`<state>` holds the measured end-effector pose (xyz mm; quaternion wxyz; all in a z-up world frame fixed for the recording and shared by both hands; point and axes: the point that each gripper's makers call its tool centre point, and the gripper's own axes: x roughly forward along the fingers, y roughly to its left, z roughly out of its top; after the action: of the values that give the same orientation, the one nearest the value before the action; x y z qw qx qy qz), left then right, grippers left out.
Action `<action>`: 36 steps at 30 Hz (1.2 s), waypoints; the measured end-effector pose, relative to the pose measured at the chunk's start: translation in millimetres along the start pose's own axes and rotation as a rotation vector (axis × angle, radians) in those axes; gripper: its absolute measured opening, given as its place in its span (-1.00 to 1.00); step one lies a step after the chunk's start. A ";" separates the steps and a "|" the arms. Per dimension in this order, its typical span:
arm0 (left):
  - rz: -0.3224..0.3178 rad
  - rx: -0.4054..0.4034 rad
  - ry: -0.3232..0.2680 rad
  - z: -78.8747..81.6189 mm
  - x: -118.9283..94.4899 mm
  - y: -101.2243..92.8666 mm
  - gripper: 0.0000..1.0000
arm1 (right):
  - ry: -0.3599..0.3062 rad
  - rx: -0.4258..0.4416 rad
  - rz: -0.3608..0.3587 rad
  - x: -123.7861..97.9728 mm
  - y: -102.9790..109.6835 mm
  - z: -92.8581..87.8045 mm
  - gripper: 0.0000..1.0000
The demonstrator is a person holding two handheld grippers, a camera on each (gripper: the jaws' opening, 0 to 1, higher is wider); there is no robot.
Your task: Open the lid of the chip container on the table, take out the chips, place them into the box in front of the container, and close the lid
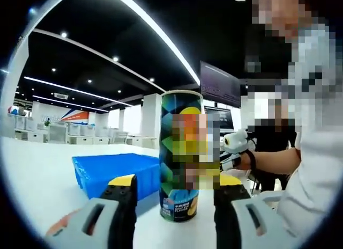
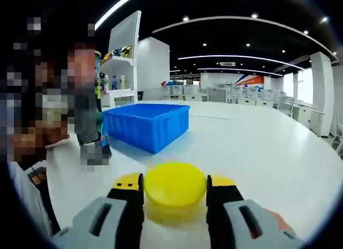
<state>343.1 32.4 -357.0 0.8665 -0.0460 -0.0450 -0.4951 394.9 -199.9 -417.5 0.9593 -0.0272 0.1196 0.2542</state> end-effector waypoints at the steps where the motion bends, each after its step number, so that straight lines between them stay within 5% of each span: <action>1: 0.000 0.000 0.001 -0.2 0.0 -0.1 0.17 | -0.009 -0.002 0.004 -0.9 0.7 5.2 -0.06; 11: -0.003 0.007 -0.008 6.1 -1.8 -1.0 0.17 | -0.101 -0.080 0.067 -5.5 16.6 75.2 -0.07; 16: 0.007 0.008 -0.015 11.6 -4.9 0.1 0.17 | -0.186 -0.056 0.197 -6.8 42.8 126.1 -0.07; 24: 0.024 -0.004 0.002 11.2 -9.0 2.7 0.17 | -0.242 -0.123 0.336 -5.7 91.0 182.7 -0.07; 36: 0.022 -0.001 0.009 12.7 -11.1 -0.8 0.11 | -0.192 -0.161 0.536 11.3 156.0 201.6 -0.06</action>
<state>336.4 43.1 -345.8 0.8720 -0.0448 -0.0404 -0.4858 370.8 -36.1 -223.3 0.8596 -0.0466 0.0109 0.5087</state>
